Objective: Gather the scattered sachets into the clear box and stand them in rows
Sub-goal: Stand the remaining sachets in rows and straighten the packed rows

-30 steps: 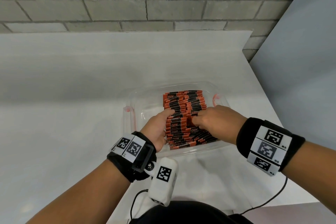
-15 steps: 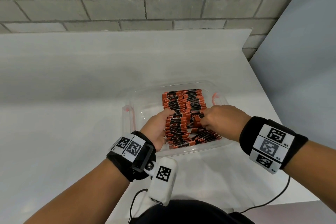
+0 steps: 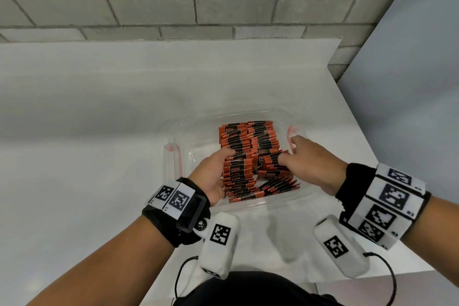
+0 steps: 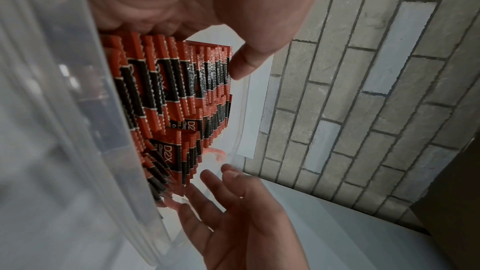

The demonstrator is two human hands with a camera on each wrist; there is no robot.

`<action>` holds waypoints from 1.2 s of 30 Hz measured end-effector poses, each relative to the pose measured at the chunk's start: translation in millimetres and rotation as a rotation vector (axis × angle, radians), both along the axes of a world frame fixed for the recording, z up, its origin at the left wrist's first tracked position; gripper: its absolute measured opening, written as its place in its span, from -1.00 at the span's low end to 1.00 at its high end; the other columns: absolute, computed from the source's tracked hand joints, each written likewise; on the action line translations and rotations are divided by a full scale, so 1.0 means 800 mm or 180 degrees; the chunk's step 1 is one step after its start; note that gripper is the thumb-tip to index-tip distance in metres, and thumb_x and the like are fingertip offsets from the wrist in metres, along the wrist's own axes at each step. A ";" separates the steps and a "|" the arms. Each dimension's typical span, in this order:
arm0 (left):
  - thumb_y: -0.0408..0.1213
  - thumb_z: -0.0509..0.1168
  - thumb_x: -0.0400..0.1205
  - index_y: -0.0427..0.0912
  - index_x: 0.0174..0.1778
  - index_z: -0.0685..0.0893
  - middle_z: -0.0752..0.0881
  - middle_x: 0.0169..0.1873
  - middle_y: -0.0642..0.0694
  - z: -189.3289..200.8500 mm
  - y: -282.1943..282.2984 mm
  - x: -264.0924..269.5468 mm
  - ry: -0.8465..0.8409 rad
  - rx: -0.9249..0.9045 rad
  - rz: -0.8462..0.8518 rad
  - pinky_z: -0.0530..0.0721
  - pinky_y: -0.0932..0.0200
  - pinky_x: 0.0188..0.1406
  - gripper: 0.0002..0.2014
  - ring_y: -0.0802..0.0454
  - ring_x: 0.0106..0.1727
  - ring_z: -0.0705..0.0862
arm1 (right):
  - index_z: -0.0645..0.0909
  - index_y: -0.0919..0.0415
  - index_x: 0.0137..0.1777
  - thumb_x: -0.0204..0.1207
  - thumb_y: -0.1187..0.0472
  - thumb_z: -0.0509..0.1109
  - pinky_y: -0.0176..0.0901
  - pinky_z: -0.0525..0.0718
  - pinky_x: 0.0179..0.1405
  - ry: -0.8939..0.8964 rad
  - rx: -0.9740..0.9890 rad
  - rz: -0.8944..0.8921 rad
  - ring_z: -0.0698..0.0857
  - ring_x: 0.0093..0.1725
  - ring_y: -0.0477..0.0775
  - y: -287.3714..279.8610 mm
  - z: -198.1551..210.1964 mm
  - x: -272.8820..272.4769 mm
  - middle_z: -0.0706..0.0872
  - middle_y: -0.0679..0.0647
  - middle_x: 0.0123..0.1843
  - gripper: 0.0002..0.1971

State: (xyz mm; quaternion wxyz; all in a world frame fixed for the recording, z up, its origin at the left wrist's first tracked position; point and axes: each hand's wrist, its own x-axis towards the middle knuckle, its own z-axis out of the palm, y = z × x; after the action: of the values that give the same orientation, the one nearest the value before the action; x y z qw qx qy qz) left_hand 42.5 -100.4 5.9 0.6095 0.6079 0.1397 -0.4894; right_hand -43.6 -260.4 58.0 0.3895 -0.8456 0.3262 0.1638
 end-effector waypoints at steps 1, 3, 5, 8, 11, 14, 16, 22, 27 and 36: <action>-0.09 0.21 0.69 -0.12 -0.09 0.63 0.71 -0.42 -0.05 0.001 0.000 0.000 0.0013 -0.0001 0.0012 0.61 0.05 -0.18 -0.80 -0.06 -0.21 0.67 | 0.35 0.25 0.38 0.59 0.18 0.24 -0.26 0.45 -0.36 -0.0026 0.0186 -0.0228 0.52 -0.26 -0.10 0.001 -0.002 0.003 0.59 0.05 -0.17 -0.61; -0.10 0.20 0.70 -0.12 -0.12 0.62 0.72 -0.50 -0.03 0.003 0.000 -0.001 0.0031 -0.0006 0.0032 0.60 0.06 -0.22 -0.80 -0.05 -0.24 0.67 | 0.28 0.40 0.52 0.57 0.21 0.28 -0.21 0.48 -0.25 0.0016 0.0408 -0.0500 0.59 -0.11 0.03 0.003 -0.007 0.008 0.66 0.34 0.16 -0.45; -0.10 0.20 0.70 -0.12 -0.14 0.61 0.72 -0.54 -0.02 0.005 0.000 -0.002 0.0044 -0.0023 0.0028 0.59 0.07 -0.23 -0.79 -0.04 -0.25 0.67 | 0.38 0.46 0.43 0.54 0.22 0.30 -0.14 0.49 -0.13 0.0060 0.0515 -0.0627 0.62 0.03 0.16 0.003 -0.012 0.013 0.57 0.43 0.33 -0.50; -0.09 0.20 0.70 -0.12 -0.12 0.62 0.74 -0.46 -0.05 0.007 0.000 -0.003 0.0046 -0.0043 0.0023 0.61 0.06 -0.21 -0.79 -0.06 -0.21 0.68 | 0.44 0.35 0.38 0.54 0.22 0.32 -0.11 0.51 -0.04 -0.0022 0.0749 -0.0767 0.56 0.00 0.06 -0.001 -0.015 0.016 0.61 0.17 0.18 -0.57; -0.08 0.20 0.70 -0.12 -0.11 0.62 0.74 -0.50 -0.03 0.008 -0.001 -0.003 0.0039 -0.0034 0.0026 0.62 0.05 -0.20 -0.79 -0.05 -0.21 0.68 | 0.34 0.32 0.49 0.53 0.19 0.33 -0.17 0.49 -0.01 -0.0059 0.0709 -0.0804 0.50 0.12 0.04 -0.006 -0.016 0.014 0.54 0.12 0.26 -0.45; -0.08 0.19 0.70 -0.12 -0.09 0.63 0.72 -0.37 -0.08 0.009 -0.002 -0.004 0.0037 -0.0049 0.0034 0.64 0.03 -0.11 -0.79 -0.06 -0.18 0.67 | 0.52 0.38 0.24 0.54 0.18 0.31 -0.19 0.53 -0.17 0.0050 0.0946 -0.0896 0.60 -0.07 0.06 -0.004 -0.019 0.013 0.66 0.16 -0.02 -0.65; -0.09 0.20 0.70 -0.12 -0.09 0.63 0.71 -0.33 -0.09 0.011 -0.002 -0.005 0.0050 -0.0071 0.0039 0.64 0.03 -0.11 -0.79 -0.06 -0.18 0.68 | 0.59 0.36 0.20 0.56 0.19 0.29 -0.04 0.64 0.09 0.0059 0.1176 -0.0978 0.73 0.09 0.18 -0.002 -0.022 0.015 0.76 0.25 0.09 -0.69; -0.08 0.20 0.70 -0.13 -0.06 0.62 0.72 -0.31 -0.10 0.011 -0.002 -0.006 0.0053 -0.0068 0.0044 0.63 0.04 -0.19 -0.80 -0.07 -0.17 0.69 | 0.61 0.26 0.18 0.58 0.24 0.30 -0.02 0.65 0.22 -0.0102 0.1473 -0.1145 0.76 0.07 0.10 -0.006 -0.026 0.016 0.80 0.14 0.05 -0.77; -0.09 0.20 0.70 -0.12 -0.07 0.62 0.72 -0.41 -0.06 0.011 -0.002 -0.006 0.0025 -0.0074 0.0048 0.61 0.05 -0.22 -0.80 -0.06 -0.20 0.68 | 0.62 0.24 0.16 0.61 0.22 0.28 -0.08 0.65 0.17 -0.0128 0.1592 -0.1124 0.75 0.07 0.08 -0.009 -0.029 0.016 0.81 0.13 0.06 -0.80; -0.08 0.20 0.69 -0.12 -0.03 0.63 0.71 -0.34 -0.08 0.008 -0.002 -0.005 0.0009 -0.0061 0.0033 0.63 0.03 -0.15 -0.80 -0.08 -0.16 0.68 | 0.42 0.20 0.41 0.63 0.18 0.30 -0.23 0.62 0.05 -0.0192 0.0066 0.0124 0.64 0.16 0.00 -0.014 -0.007 0.001 0.65 0.14 0.17 -0.62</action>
State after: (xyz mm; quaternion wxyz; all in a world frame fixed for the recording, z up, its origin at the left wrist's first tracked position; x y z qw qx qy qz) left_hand 38.5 -101.9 12.0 0.6176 0.6005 0.1390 -0.4885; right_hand -42.7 -271.2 52.4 0.4046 -0.8523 0.2961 0.1492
